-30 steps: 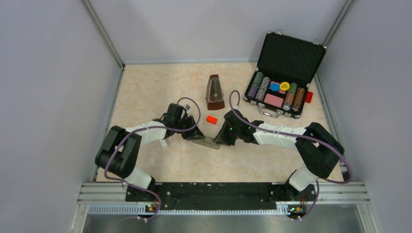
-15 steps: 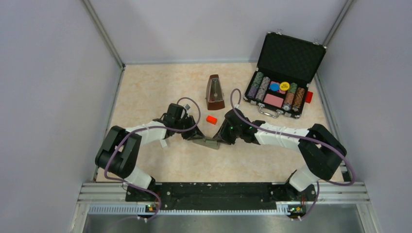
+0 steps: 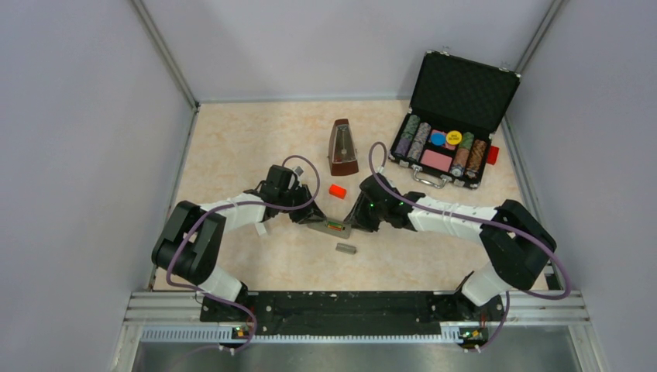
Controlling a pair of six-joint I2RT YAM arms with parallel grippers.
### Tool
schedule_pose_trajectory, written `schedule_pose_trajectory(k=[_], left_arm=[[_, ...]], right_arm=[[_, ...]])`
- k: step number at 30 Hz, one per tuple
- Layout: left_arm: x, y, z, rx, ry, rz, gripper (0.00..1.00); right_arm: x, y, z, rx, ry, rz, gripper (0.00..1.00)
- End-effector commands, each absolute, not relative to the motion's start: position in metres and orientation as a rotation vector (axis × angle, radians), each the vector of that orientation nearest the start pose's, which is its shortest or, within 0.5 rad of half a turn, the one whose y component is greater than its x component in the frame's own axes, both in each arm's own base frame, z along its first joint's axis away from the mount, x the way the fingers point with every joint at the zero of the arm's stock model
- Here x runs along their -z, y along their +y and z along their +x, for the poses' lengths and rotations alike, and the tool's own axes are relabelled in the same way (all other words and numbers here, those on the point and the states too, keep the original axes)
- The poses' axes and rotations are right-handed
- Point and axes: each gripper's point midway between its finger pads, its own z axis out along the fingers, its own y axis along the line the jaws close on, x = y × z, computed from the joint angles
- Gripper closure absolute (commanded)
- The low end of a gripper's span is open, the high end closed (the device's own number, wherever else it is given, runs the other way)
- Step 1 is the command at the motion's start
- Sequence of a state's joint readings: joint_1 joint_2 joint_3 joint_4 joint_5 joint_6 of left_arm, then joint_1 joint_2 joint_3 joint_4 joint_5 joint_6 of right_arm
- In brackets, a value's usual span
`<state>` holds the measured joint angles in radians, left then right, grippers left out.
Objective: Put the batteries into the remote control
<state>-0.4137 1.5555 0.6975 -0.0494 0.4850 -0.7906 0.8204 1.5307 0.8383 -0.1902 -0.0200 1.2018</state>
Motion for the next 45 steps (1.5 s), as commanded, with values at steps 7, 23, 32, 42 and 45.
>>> schedule_pose_trajectory(k=[7,23,32,42,45], left_arm=[[-0.044,-0.227,0.263,1.012,2.652,-0.263,0.76],[-0.093,-0.231,0.277,1.042,2.504,-0.161,0.6],[-0.11,-0.232,0.266,1.072,2.451,-0.115,0.55],[-0.107,-0.23,0.263,1.067,2.45,-0.122,0.55],[-0.107,-0.23,0.263,1.061,2.448,-0.126,0.55]], right_arm=[[-0.074,0.292,0.224,-0.673,2.649,0.18,0.63],[-0.044,0.29,0.17,-0.686,2.876,0.145,0.65],[-0.031,0.291,0.161,-0.679,2.908,0.197,0.63],[-0.018,0.294,0.165,-0.668,2.904,0.289,0.68],[-0.016,0.294,0.165,-0.674,2.903,0.307,0.69]])
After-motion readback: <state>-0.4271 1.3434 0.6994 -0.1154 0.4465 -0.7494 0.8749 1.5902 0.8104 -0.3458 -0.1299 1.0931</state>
